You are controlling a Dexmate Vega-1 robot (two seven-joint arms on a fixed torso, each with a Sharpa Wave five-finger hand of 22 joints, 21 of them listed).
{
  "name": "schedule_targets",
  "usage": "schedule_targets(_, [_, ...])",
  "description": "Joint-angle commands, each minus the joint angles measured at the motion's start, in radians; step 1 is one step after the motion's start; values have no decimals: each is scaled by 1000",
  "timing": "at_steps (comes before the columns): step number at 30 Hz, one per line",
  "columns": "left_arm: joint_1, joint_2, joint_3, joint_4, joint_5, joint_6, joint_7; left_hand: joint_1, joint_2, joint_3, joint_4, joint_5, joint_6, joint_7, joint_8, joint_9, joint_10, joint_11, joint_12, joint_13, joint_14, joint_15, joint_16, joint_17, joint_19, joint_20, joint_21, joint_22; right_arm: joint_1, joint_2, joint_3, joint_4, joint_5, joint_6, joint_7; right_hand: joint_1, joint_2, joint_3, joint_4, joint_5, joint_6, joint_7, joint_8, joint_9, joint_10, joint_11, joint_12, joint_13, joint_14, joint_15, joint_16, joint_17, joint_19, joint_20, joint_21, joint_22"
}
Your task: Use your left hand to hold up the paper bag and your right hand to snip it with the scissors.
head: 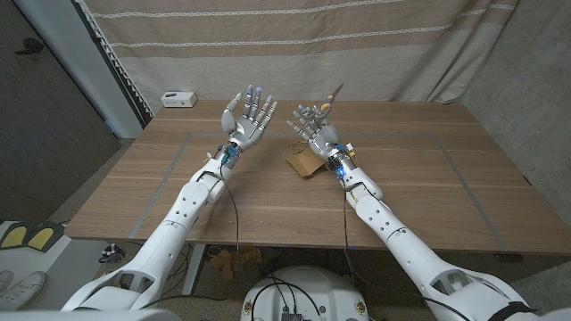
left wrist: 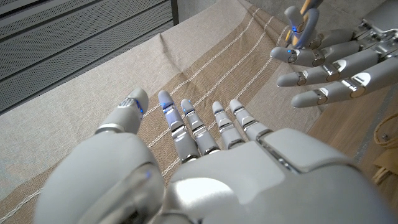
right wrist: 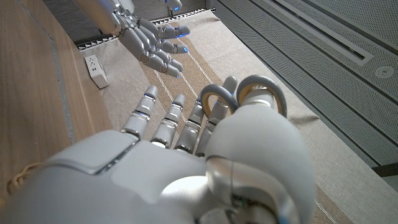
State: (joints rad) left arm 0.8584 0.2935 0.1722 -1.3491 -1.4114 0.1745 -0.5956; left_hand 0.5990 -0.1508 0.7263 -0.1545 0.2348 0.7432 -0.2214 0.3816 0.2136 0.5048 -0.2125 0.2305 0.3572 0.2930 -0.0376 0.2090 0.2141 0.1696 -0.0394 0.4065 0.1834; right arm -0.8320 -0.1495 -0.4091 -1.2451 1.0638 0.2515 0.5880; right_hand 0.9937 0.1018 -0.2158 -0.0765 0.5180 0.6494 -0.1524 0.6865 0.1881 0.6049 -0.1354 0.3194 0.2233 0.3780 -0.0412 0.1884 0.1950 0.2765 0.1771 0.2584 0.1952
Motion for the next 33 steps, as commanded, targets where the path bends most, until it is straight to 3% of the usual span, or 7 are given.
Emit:
schedule_targets(1, [4, 2, 2, 0, 0, -4, -4, 2, 7, 4, -2, -3, 15, 0, 6, 1, 11, -3, 10, 0, 5, -169, 6, 0, 11, -50, 0, 6, 20, -11, -10, 27, -25, 12, 30, -1, 6, -6, -4, 6, -17, -8, -24, -7, 4, 10, 8, -3, -14, -25, -3, 1, -6, 3, -7, 2])
schedule_targets(10, [4, 1, -2, 5, -2, -8, -10, 3, 9, 6, -2, -4, 42, 1, 11, 0, 22, -3, 13, 0, 7, -169, 7, 1, 13, -50, -2, 6, 35, 7, -8, 68, -26, 32, 54, 1, 3, -12, -6, 9, -5, 14, -59, -13, -58, 55, -18, -18, -36, -1, -5, -4, -5, 3, -13, 0])
schedule_targets(14, [5, 5, -5, 5, -2, -10, -10, 4, 8, 6, -3, -4, 43, 1, 12, -1, 22, -3, 14, 0, 7, -169, 7, 1, 14, -50, -2, 6, 36, 8, -8, 73, -33, 37, 48, 0, 3, -14, -6, 10, -1, 13, -69, -13, -80, 48, -27, -21, -43, 1, -5, -5, 6, 10, -11, -1])
schedule_targets(20, [2, 10, -7, 10, 0, -7, -15, 6, 9, 8, -3, -5, 67, 1, 16, -2, 31, -3, 16, -1, 7, -169, 7, 0, 15, -50, -5, 6, 37, 14, -8, 84, -42, 45, 36, -2, 1, -18, -5, 11, 23, 38, -77, -11, -101, 45, -35, -24, -40, 1, -1, -7, 21, 11, -9, -1])
schedule_targets(22, [2, 11, -8, 10, 1, -8, -17, 6, 9, 8, -3, -5, 68, 1, 17, -3, 31, -3, 16, -1, 7, -169, 7, 0, 15, -50, -5, 6, 38, 13, -9, 86, -47, 47, 29, -4, 1, -21, -4, 12, 82, 35, -66, -7, -91, 44, -31, -25, -34, -2, 2, -8, 28, 10, -9, -2])
schedule_targets(29, [1, 14, -9, 13, 0, -5, -24, 7, 8, 9, -4, -6, 75, 1, 17, -3, 33, -3, 16, -1, 7, -169, 7, 0, 16, -50, -5, 6, 40, 14, -6, 93, -61, 60, 4, -7, -1, -25, -3, 13, 131, 63, -61, -2, -82, 44, -26, -26, -21, -6, 6, -8, 44, 7, -8, -2])
schedule_targets(33, [2, 15, -12, 13, 0, -6, -25, 7, 8, 9, -4, -6, 79, 1, 18, -4, 33, -3, 16, -1, 7, -169, 7, 0, 16, -50, -6, 7, 42, 11, -8, 94, -69, 57, -9, 7, 1, -24, -11, 16, 197, 67, -55, 2, -21, 24, 1, -25, -6, -24, 7, -9, 57, 0, -9, -3])
